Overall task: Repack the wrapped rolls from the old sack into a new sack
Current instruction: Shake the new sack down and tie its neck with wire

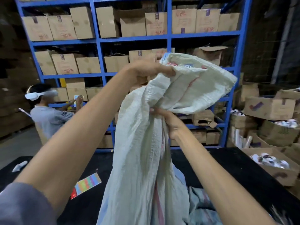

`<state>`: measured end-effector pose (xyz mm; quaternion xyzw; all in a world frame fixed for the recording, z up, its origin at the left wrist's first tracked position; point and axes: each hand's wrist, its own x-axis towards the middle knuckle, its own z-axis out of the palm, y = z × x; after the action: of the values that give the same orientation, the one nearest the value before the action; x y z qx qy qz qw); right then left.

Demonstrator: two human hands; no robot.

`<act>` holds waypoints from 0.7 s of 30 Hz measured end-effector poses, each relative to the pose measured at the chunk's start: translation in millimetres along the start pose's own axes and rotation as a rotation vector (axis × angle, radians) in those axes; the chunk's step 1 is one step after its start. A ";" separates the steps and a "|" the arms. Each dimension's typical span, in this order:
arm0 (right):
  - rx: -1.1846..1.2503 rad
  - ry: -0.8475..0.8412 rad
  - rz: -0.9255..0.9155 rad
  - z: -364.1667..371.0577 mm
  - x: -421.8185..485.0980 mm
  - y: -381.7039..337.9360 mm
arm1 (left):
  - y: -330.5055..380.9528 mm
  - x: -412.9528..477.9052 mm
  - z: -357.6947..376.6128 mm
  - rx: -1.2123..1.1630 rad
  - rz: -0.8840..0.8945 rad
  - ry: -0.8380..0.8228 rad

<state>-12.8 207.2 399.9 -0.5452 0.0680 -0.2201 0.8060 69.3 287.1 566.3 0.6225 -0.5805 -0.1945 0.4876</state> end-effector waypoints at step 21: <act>-0.617 0.031 -0.208 7.9 17.5 -41.8 | -246.1 -45.8 100.7 -0.352 -0.424 0.254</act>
<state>-6.1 193.5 443.3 -0.7645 0.0876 -0.2784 0.5748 107.6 253.7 301.3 0.6549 -0.3293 -0.3102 0.6054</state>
